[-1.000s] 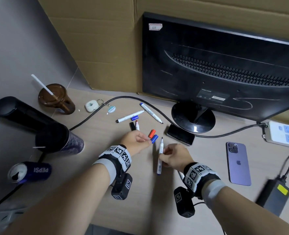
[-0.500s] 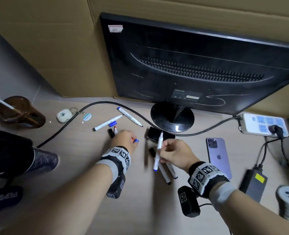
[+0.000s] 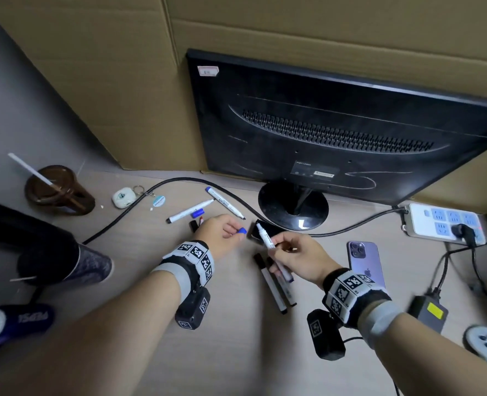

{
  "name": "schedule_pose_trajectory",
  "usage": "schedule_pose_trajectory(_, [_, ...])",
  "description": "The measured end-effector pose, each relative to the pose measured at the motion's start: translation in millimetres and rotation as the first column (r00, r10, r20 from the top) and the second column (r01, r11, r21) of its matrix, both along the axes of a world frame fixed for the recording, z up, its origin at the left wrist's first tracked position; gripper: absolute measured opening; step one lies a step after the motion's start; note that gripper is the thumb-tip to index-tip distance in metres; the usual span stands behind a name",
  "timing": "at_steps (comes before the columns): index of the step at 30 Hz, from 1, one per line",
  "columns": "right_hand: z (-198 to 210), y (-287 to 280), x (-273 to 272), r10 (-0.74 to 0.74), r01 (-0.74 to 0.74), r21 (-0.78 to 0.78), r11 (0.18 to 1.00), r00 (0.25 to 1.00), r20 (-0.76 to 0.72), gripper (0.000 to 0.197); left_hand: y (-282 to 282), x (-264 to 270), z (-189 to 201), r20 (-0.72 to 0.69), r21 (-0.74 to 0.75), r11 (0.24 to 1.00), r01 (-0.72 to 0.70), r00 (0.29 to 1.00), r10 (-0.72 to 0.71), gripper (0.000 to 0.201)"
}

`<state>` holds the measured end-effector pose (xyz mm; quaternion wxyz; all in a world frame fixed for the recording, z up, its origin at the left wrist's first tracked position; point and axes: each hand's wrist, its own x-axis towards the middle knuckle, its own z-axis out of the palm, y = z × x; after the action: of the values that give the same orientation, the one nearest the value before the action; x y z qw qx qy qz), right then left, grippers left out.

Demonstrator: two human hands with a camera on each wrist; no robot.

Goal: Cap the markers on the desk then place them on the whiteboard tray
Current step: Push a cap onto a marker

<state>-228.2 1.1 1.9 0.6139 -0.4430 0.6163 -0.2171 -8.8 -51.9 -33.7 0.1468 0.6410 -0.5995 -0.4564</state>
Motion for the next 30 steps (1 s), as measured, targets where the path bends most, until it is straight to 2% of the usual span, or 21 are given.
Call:
schedule_pose_trajectory(3, [13.3, -4.9, 1.0, 0.017, -0.017, -0.015, 1.0, 1.0, -0.007, 0.009, 1.5, 6.9, 14.9, -0.085, -0.002, 0.999, -0.045, 0.995, 0.045, 0.014])
schedule_pose_trajectory(7, [17.9, -10.5, -2.1, 0.057, -0.072, -0.139, 0.988, 0.992, -0.11, 0.011, 3.8, 22.7, 20.4, -0.211, 0.032, 0.995, -0.092, 0.973, 0.097, 0.019])
schedule_pose_trajectory(12, [22.9, -11.4, -1.0, 0.113, -0.151, -0.188, 0.97, 0.973, -0.201, 0.013, 10.0, 31.9, 22.7, -0.221, 0.008, 1.0, -0.027, 0.975, 0.028, 0.025])
schedule_pose_trajectory(20, [24.9, -9.0, -3.2, 0.124, -0.158, -0.209, 0.965, 0.978, -0.168, 0.013, 12.6, 28.2, 35.4, -0.262, 0.021, 1.0, 0.006, 0.965, 0.0, 0.025])
schedule_pose_trajectory(27, [26.6, -8.8, -3.7, 0.167, -0.201, -0.256, 0.945, 0.975, -0.149, 0.015, 18.2, 23.3, 43.2, -0.241, 0.046, 0.996, 0.078, 0.968, -0.065, 0.021])
schedule_pose_trajectory(30, [27.4, -9.3, -5.6, 0.183, -0.207, -0.264, 0.942, 0.976, -0.115, 0.016, 18.0, 20.7, 51.9, -0.305, 0.06, 0.998, 0.011, 0.952, 0.008, 0.015])
